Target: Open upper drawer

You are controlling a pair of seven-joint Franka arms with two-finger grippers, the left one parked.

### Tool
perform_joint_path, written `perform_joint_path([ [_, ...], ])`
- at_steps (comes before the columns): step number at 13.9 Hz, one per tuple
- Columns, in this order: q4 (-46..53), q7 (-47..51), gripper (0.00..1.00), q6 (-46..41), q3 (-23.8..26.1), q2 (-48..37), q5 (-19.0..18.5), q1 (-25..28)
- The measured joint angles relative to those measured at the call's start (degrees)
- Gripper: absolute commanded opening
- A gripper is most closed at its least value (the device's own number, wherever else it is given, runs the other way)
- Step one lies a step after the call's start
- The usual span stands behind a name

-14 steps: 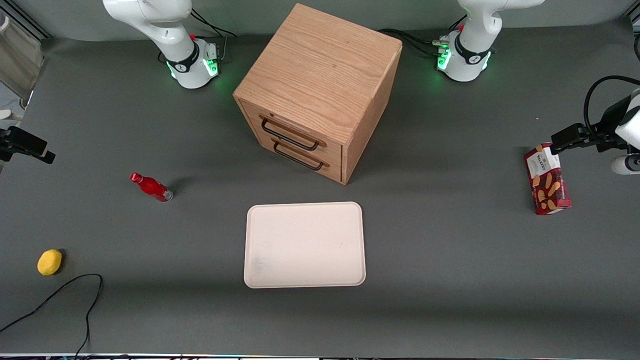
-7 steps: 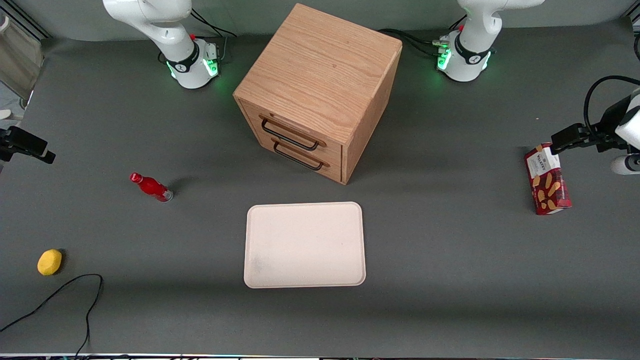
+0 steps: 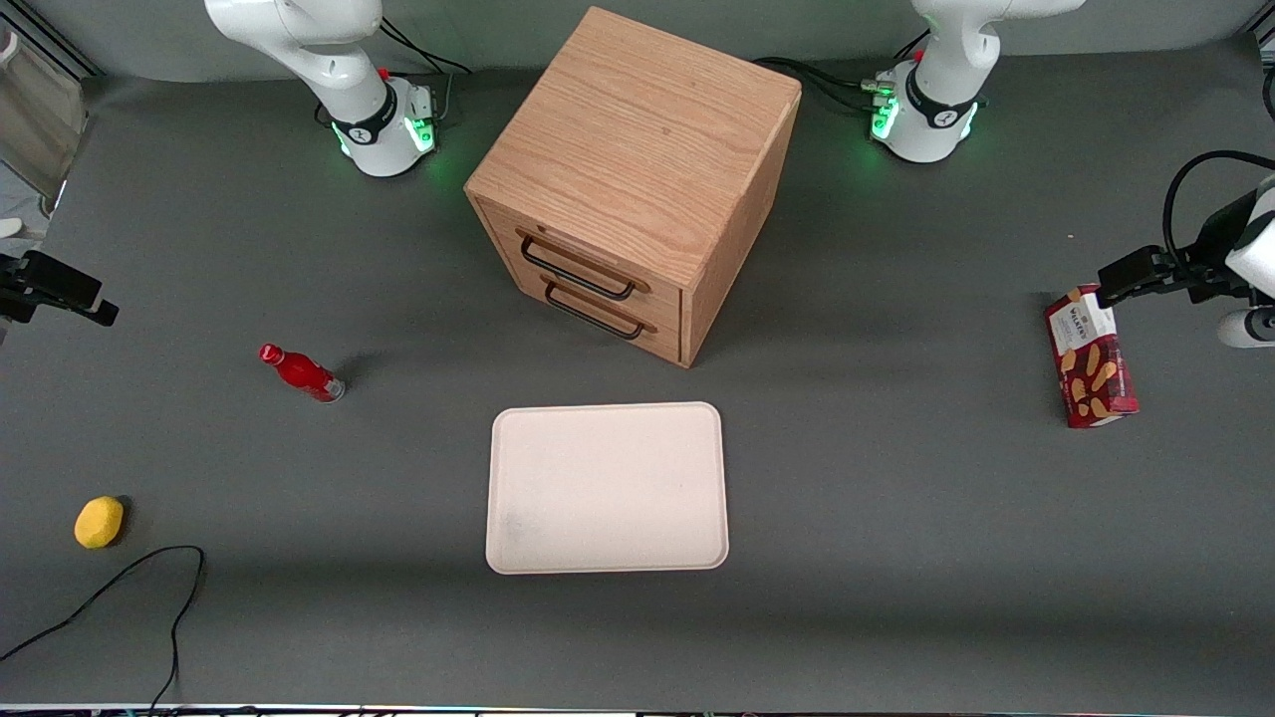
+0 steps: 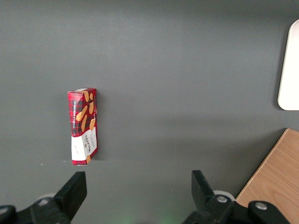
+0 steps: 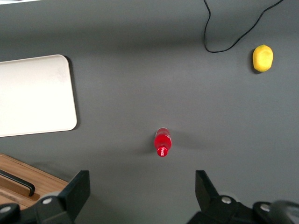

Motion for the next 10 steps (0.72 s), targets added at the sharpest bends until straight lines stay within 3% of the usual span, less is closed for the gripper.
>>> perform_joint_path([
  [4,-0.02,5.30,1.00,1.26,0.14,0.57,0.09,2.42],
  [10,-0.02,5.50,1.00,1.36,0.33,0.95,0.09,7.78],
])
